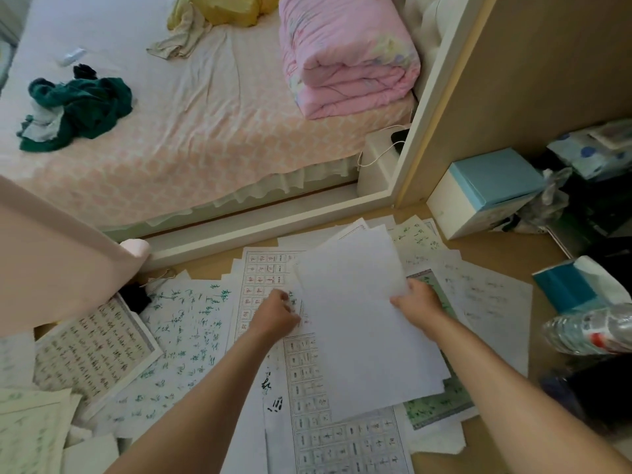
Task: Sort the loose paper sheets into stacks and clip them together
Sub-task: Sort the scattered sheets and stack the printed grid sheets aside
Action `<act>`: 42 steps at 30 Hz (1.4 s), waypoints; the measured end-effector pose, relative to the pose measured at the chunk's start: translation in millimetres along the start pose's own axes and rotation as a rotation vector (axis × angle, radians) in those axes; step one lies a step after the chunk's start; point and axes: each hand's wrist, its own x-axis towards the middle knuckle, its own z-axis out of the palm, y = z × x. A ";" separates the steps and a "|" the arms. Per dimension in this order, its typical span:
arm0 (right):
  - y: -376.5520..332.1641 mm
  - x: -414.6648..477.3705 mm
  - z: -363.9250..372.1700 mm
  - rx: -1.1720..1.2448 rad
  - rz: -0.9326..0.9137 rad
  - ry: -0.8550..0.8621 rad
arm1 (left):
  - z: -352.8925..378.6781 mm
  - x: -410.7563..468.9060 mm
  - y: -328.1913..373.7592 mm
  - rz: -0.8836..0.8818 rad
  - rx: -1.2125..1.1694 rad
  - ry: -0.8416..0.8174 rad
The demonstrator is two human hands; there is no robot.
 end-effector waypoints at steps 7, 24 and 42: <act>32.8 -32.3 -32.0 0.251 0.075 -0.141 | 12.6 -40.8 -24.8 0.117 0.453 0.016; 65.4 -106.1 53.0 0.019 0.008 -0.021 | 18.2 -70.7 -65.7 -0.197 -0.680 0.106; 31.4 -123.6 95.8 -0.046 -0.094 -0.100 | -26.9 -118.2 -130.4 0.082 -0.478 0.222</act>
